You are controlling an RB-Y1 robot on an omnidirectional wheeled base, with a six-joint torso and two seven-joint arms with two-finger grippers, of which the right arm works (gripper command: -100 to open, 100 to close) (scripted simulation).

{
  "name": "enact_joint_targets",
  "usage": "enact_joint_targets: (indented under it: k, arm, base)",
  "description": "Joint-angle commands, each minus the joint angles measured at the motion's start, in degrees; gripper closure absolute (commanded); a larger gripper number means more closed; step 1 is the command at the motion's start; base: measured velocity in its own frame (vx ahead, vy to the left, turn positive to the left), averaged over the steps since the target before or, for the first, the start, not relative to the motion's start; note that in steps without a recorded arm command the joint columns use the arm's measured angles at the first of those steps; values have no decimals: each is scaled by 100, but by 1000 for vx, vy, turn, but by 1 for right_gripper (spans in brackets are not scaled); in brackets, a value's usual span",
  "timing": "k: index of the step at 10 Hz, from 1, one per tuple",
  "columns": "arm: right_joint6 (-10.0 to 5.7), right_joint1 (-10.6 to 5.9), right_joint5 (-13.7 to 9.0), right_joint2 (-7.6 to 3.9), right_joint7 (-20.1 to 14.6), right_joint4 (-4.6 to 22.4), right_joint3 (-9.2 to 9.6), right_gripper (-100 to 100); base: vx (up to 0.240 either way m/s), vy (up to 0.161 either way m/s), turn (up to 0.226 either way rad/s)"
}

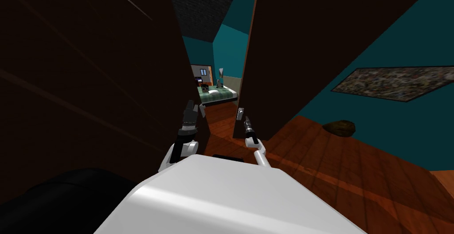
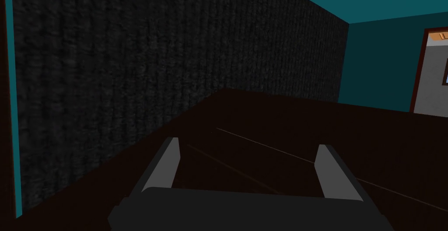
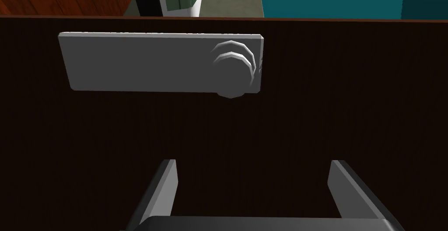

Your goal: Push the door open

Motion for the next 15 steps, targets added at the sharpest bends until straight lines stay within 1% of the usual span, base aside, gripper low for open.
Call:
enact_joint_targets:
  k: [1,3,5,7,8,9,14,15]
  arm:
    - [-35,-12,13,-63,38,29,-19,-100]
    - [-61,-20,23,-68,64,50,-32,-100]
    - [-97,-32,36,-28,103,80,-52,-100]
    - [-144,-48,54,110,153,119,-77,-100]
    - [-117,-23,50,67,135,74,-64,-100]
    - [-117,-23,50,67,135,74,-64,100]
    - [-117,-23,50,67,135,74,-64,100]
    - [-101,6,5,25,177,75,-2,100]
  base:
    - [79,40,10]
    - [192,45,4]
    - [247,10,7]
    - [244,22,6]
    - [87,0,4]
    - [0,0,0]
    - [-20,-1,-1]
    - [125,-29,-142]
